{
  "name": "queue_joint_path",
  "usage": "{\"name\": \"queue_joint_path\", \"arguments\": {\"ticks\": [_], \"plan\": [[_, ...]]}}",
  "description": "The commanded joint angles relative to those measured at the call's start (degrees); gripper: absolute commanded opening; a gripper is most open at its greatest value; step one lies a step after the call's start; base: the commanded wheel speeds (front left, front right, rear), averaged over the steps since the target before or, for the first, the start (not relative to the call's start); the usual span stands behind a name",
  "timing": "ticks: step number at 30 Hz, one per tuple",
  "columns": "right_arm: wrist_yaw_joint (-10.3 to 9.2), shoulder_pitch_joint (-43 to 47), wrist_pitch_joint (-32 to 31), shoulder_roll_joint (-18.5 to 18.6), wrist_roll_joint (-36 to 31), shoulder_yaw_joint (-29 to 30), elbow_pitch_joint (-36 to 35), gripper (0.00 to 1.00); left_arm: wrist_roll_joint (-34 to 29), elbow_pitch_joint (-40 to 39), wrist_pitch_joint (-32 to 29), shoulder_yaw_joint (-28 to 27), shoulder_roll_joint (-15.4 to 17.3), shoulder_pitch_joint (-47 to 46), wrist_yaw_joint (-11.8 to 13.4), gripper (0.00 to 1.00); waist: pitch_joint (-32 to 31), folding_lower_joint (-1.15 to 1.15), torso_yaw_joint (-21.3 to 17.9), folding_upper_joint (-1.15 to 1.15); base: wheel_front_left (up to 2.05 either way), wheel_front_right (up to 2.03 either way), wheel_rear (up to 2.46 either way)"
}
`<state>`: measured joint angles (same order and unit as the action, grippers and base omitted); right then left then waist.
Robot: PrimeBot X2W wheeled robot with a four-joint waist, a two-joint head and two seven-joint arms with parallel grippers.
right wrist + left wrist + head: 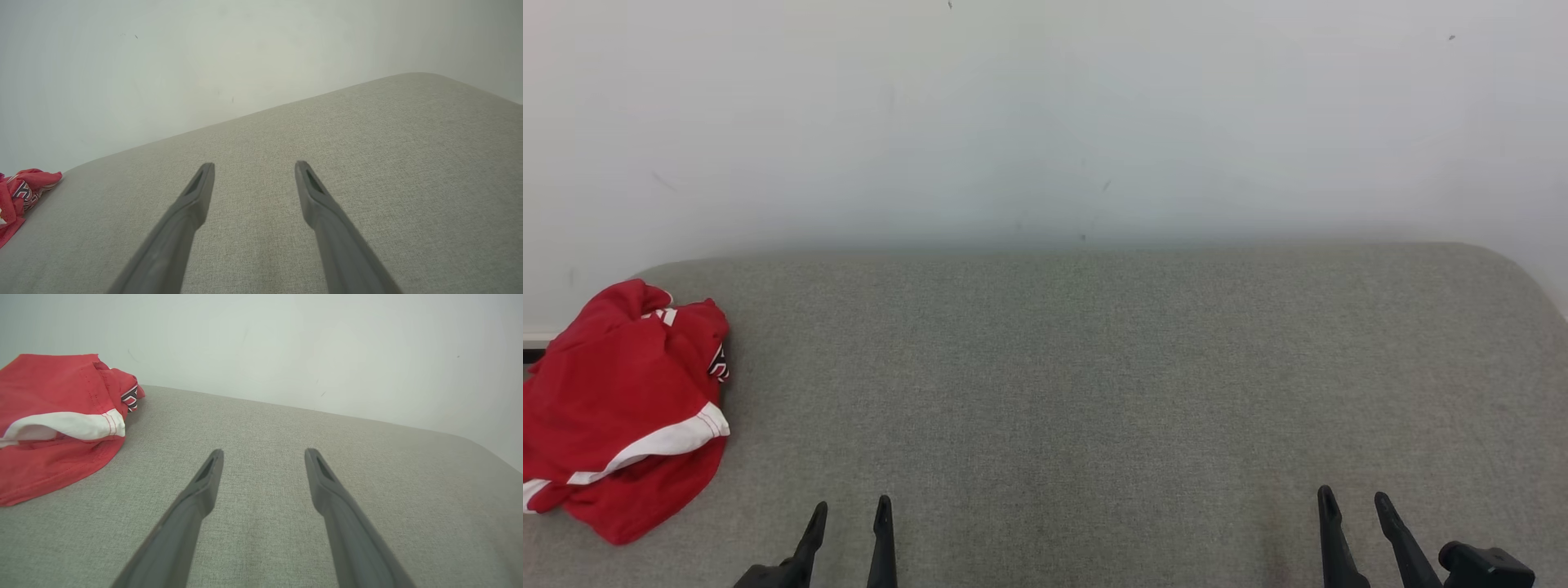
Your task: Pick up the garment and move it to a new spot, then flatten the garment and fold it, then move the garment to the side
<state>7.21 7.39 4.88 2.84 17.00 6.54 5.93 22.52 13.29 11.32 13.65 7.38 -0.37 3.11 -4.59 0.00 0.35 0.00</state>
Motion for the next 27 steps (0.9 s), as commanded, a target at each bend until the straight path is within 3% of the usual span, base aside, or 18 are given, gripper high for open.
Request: {"name": "queue_joint_path", "arguments": {"ticks": [1, 27], "plan": [[0.36, 0.56, 0.36, 0.03, -1.72, 0.12, -0.79, 1.0, -1.57, -0.14, 0.61, 0.14, 0.14, 0.39, 0.45, 1.0, -0.13, 0.0, -0.12, 0.0, 0.0, 0.0, 0.0], [0.4, 2.13, 2.38, 0.04, -11.58, -0.06, -1.92, 1.0, -7.5, -0.3, 3.57, -0.13, -0.84, 1.69, 1.52, 1.0, -0.34, 0.0, 0.02, 0.0, 0.0, 0.0, 0.0]]}}
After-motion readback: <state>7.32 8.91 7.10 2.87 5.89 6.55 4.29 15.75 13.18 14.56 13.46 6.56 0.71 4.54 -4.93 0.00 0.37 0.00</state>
